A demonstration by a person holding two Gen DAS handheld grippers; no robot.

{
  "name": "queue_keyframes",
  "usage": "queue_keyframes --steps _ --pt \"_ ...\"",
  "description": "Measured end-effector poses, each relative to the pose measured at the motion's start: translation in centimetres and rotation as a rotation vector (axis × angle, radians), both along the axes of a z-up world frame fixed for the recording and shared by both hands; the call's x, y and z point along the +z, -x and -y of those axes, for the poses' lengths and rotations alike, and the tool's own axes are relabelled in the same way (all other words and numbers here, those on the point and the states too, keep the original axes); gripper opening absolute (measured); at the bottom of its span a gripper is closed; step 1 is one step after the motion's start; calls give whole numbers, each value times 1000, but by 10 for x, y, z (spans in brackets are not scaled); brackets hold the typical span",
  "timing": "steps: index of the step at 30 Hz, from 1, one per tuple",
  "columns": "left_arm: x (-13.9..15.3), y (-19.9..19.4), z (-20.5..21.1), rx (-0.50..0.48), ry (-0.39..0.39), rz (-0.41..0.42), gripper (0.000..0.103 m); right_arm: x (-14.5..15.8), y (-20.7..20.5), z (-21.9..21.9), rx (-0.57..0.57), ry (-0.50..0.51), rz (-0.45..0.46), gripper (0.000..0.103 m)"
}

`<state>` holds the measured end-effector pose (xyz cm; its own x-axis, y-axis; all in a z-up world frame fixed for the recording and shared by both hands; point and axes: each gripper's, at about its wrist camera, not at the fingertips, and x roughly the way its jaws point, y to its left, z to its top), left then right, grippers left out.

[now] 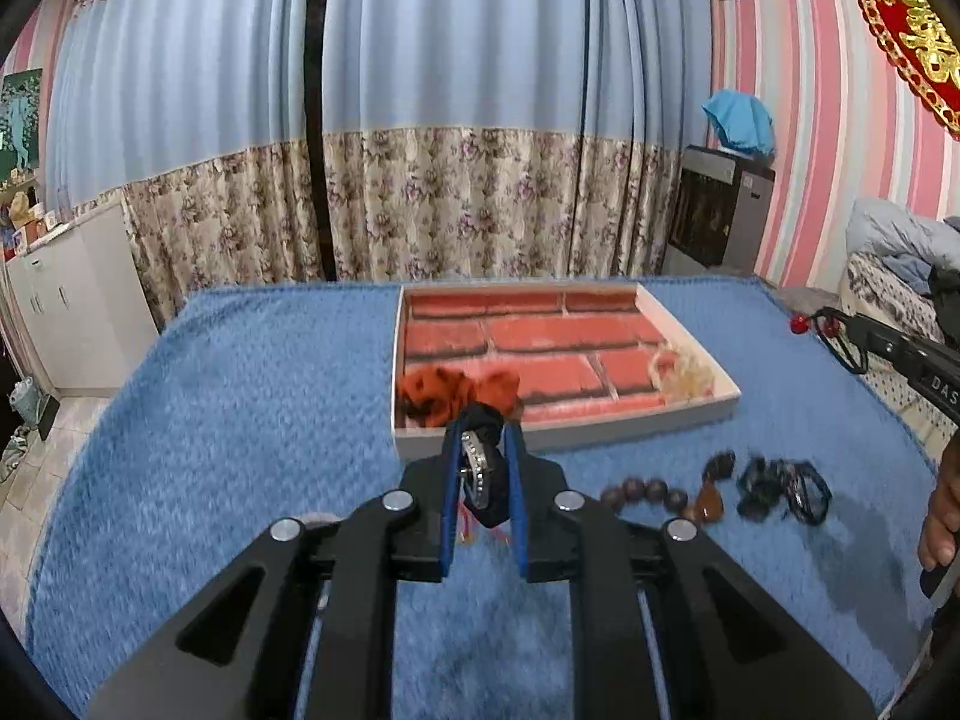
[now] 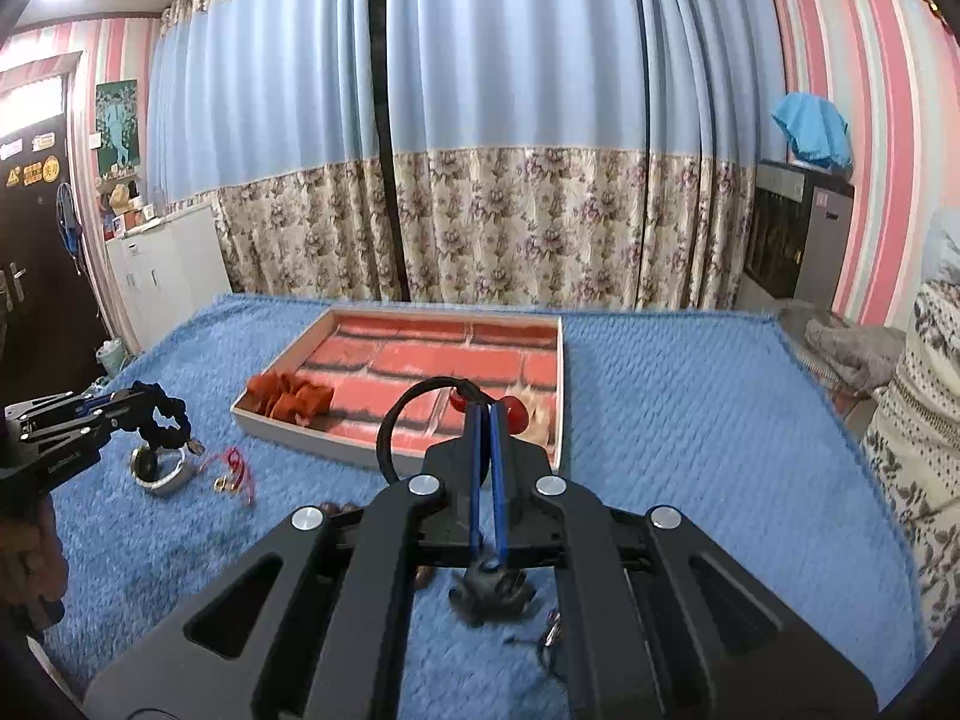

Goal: Organize jewelry
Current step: 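Lift and carry the black bracelet and hair tie with both tools into the tray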

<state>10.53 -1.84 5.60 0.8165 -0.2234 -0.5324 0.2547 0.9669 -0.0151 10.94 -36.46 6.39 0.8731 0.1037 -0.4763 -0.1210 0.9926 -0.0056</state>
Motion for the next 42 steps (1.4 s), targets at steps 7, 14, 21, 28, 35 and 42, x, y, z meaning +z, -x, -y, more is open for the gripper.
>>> queue_keyframes --steps 7,14,21,28,35,42 --pt "19 -35 11 -1 48 37 15 7 -34 -1 3 -12 -1 4" --pt "28 -74 40 -59 72 78 15 2 -93 -14 17 -12 -32 4" --pt "8 -141 56 -101 105 -6 15 -19 -155 -23 35 -19 -124 4" --pt "-33 -196 66 -74 67 -120 14 -53 -218 -30 17 7 -249 4" --pt "-75 -223 60 12 23 -237 15 -88 -245 -34 8 44 -362 4" --pt "-97 -221 55 10 18 -291 15 -105 -240 -36 52 38 -435 5"
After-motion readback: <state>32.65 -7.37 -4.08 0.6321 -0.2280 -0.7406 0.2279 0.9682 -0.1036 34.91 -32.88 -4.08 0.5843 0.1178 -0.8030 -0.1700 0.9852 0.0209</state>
